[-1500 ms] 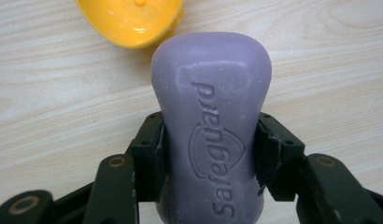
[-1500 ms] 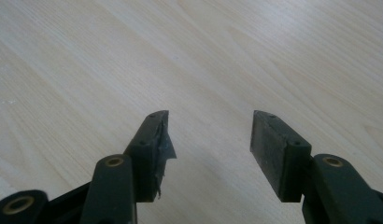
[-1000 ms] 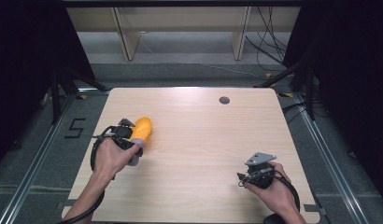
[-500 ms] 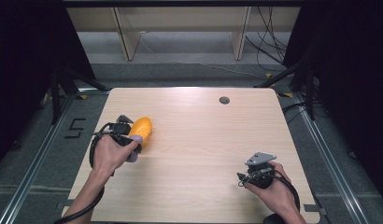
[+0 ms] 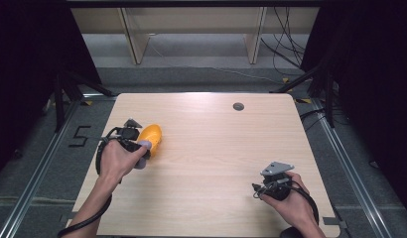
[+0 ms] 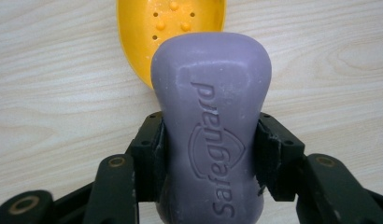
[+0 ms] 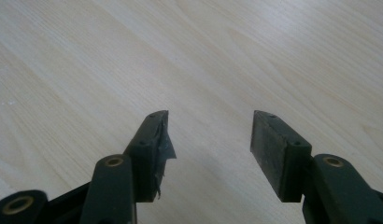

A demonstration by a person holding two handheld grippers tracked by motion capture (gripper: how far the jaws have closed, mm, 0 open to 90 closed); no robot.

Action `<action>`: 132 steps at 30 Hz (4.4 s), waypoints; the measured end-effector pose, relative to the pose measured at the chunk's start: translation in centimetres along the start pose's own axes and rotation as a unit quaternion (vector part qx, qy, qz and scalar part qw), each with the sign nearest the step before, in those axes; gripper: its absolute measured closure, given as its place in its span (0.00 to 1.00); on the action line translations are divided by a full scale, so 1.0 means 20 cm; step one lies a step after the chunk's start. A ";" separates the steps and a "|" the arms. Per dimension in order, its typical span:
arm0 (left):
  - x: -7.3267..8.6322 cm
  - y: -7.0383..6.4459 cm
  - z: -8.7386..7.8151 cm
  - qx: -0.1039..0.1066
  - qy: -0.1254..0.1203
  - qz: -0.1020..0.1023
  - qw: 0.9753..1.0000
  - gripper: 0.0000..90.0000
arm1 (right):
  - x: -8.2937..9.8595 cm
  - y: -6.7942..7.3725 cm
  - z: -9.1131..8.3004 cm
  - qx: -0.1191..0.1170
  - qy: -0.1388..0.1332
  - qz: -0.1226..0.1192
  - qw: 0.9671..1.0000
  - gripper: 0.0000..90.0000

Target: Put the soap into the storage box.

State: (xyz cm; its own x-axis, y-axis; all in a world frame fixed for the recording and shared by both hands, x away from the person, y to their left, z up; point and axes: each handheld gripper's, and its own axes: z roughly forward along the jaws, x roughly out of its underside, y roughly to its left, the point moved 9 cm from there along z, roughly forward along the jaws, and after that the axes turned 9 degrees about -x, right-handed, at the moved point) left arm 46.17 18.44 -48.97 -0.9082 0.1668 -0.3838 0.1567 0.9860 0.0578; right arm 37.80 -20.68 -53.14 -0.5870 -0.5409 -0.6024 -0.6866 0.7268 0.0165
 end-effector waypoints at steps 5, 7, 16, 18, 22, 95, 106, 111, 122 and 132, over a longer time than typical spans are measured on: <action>-0.01 0.00 0.00 0.000 0.001 0.001 1.000 0.54 | 0.00 0.00 0.00 0.000 0.000 0.002 1.000 0.52; -0.02 0.00 0.00 0.001 -0.002 0.002 1.000 0.54 | 0.00 0.00 0.00 0.000 0.000 0.002 1.000 0.52; -0.04 0.01 0.01 -0.002 -0.001 0.000 1.000 0.54 | 0.00 0.00 0.00 0.000 0.000 0.000 1.000 0.52; -0.05 0.01 0.01 -0.001 -0.002 0.001 1.000 0.54 | 0.00 0.00 0.00 0.000 0.000 -0.001 1.000 0.52; -0.06 0.01 0.02 -0.001 -0.013 0.001 1.000 0.54 | 0.00 0.00 0.00 -0.001 0.000 0.005 1.000 0.52; -0.32 0.03 0.17 -0.023 -0.042 0.024 0.999 0.54 | 0.00 0.00 0.00 0.001 -0.005 -0.002 1.000 0.52; -0.34 0.03 0.20 -0.027 -0.045 0.013 0.999 0.54 | 0.00 0.00 0.00 0.001 -0.005 -0.002 1.000 0.52; -0.35 0.04 0.22 -0.028 -0.049 0.012 0.998 0.54 | 0.00 0.00 0.00 0.001 -0.004 -0.002 1.000 0.52; -0.36 0.05 0.25 -0.029 -0.042 0.012 0.999 0.54 | 0.00 0.00 0.00 0.002 -0.006 -0.002 1.000 0.52; -0.35 0.04 0.29 -0.033 -0.029 0.008 0.999 0.54 | 0.00 0.00 0.00 -0.001 -0.004 0.005 1.000 0.52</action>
State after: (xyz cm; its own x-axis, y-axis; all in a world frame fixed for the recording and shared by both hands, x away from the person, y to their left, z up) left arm 54.88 18.10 -51.63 -0.8816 0.1843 -0.4344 0.1440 0.9817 0.1243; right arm 37.78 -20.66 -53.04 -0.5904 -0.5306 -0.6082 -0.6814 0.7316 0.0232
